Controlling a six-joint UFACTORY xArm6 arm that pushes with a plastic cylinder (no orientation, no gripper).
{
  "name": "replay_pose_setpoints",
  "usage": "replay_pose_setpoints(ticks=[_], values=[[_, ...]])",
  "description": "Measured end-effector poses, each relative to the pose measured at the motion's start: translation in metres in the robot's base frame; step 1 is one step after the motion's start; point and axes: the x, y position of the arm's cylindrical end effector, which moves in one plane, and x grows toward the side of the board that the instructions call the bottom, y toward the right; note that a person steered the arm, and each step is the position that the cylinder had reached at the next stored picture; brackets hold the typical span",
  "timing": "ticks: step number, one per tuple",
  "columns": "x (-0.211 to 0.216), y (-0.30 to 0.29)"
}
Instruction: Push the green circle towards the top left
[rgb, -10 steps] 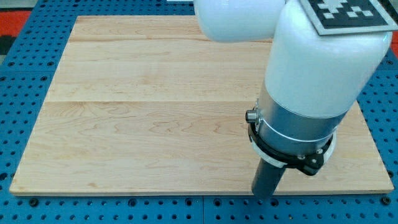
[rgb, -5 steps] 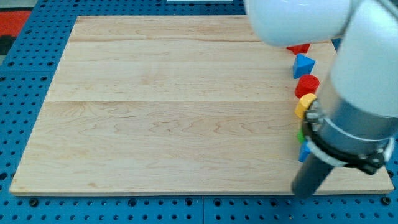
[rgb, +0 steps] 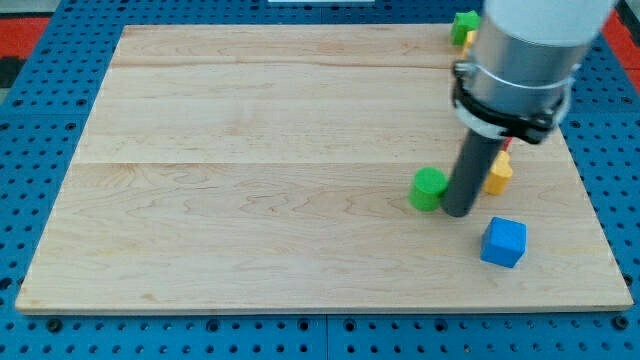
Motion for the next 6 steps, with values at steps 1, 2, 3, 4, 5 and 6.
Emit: replay_pose_setpoints(ticks=[1, 2, 3, 4, 5, 6], values=[[-0.025, -0.016], [-0.033, -0.068], [-0.041, -0.123], [-0.061, -0.139], [-0.083, -0.158], [-0.109, -0.162]])
